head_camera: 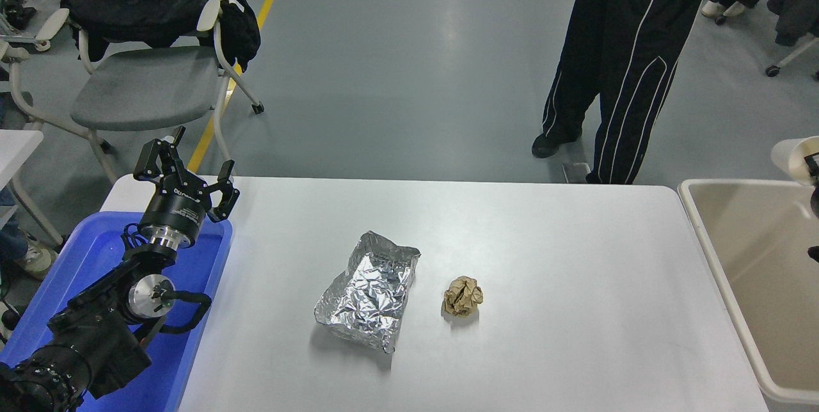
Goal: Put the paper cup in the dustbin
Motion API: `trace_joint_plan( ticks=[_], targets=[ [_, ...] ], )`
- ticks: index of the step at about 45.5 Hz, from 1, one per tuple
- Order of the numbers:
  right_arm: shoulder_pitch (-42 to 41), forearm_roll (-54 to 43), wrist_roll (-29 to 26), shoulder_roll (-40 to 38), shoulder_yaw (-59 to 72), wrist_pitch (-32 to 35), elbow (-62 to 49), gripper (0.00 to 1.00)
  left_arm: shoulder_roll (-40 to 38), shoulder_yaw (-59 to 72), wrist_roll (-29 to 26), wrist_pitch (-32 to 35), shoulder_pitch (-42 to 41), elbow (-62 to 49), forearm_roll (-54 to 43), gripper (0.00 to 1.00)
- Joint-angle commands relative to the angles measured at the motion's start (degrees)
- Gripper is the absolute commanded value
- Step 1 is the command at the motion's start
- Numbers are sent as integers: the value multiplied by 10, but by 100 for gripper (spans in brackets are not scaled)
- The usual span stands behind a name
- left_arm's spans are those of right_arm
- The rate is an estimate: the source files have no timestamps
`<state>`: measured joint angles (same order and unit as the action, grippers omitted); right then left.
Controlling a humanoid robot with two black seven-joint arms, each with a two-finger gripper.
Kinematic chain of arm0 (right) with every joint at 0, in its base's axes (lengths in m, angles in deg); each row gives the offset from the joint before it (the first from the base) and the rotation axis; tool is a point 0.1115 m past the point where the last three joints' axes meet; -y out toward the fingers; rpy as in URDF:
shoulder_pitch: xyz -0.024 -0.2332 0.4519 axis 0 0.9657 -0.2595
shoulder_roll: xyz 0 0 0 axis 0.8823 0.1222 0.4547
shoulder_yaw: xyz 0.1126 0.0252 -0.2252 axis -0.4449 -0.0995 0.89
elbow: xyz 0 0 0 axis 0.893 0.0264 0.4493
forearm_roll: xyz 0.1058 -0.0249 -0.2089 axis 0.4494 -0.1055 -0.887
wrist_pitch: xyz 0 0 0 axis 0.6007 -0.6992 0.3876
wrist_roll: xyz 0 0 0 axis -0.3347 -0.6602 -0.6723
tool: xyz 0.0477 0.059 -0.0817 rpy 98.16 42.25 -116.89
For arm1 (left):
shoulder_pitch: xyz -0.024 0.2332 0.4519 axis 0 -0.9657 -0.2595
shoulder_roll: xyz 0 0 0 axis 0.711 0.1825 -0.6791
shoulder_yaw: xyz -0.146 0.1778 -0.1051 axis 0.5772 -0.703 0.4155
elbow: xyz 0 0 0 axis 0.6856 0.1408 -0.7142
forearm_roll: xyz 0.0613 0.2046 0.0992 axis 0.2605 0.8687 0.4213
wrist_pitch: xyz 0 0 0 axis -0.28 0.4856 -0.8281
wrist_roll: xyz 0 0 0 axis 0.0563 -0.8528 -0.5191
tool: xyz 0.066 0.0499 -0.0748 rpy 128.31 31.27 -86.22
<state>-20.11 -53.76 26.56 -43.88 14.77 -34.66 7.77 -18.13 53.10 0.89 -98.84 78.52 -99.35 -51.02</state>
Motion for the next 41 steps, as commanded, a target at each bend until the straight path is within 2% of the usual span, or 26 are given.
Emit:
trace_joint_plan(
  ticks=[1,15,33,36,41],
  targets=[
    [51,4,-6,-3,-40,-38,0,0,0,0,0,0,0,0,0,100],
    [92,4,-6,15,-42,-38,4,0,0,0,0,0,0,0,0,100],
    [94,3,-4,27,-38,-39,3,0,0,0,0,0,0,0,0,100],
    [93,1,-3,27,-34,-41,3,21,0,0,0,0,0,0,0,100],
    [89,1,-3,27,-34,-49,4,78,0,0,0,0,0,0,0,100]
  ],
)
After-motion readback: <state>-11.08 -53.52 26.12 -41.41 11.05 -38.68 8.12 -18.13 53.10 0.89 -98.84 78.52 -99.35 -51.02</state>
